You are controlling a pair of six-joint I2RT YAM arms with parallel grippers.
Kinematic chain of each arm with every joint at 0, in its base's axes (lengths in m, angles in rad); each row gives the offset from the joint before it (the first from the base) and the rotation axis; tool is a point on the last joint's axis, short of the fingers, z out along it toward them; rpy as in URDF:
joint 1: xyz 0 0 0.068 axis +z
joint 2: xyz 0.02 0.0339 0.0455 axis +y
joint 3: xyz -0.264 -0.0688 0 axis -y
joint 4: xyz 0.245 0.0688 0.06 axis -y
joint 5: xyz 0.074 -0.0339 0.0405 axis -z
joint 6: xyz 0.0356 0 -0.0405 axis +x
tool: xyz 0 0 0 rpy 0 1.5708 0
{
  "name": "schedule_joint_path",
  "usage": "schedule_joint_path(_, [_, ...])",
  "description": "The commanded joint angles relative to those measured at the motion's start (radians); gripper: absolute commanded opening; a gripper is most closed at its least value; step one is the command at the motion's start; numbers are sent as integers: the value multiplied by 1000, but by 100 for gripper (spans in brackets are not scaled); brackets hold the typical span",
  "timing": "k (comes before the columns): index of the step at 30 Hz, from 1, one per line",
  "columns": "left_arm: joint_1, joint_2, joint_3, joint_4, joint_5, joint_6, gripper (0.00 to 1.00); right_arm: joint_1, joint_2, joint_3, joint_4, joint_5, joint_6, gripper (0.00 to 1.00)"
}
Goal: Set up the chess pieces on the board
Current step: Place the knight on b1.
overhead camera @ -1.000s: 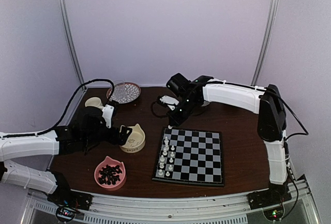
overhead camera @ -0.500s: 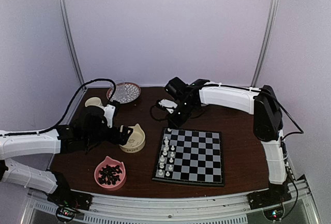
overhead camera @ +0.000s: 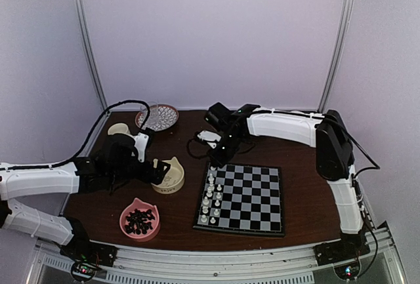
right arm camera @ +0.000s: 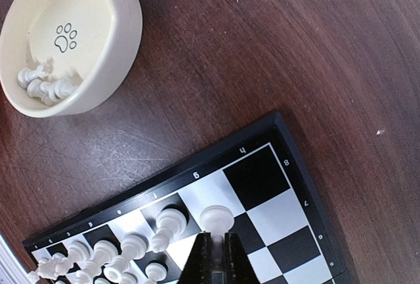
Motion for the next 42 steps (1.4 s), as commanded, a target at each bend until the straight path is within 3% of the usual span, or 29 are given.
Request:
schedule_joint_path(1, [7, 16, 36, -2, 14, -9, 98, 9, 26, 29, -13, 35, -10, 3])
schedule_joint_path(17, [7, 44, 50, -10, 29, -12, 98, 13, 59, 55, -34, 42, -15, 5])
schedule_joint_path(28, [8, 56, 51, -2, 46, -11, 97, 13, 58, 57, -28, 42, -12, 16])
schedule_joint_path(34, [8, 68, 56, -2, 52, -11, 98, 13, 53, 56, -26, 34, -6, 16])
schedule_joint_path(42, [7, 78, 61, -6, 57, -11, 97, 13, 53, 54, -10, 16, 6, 8])
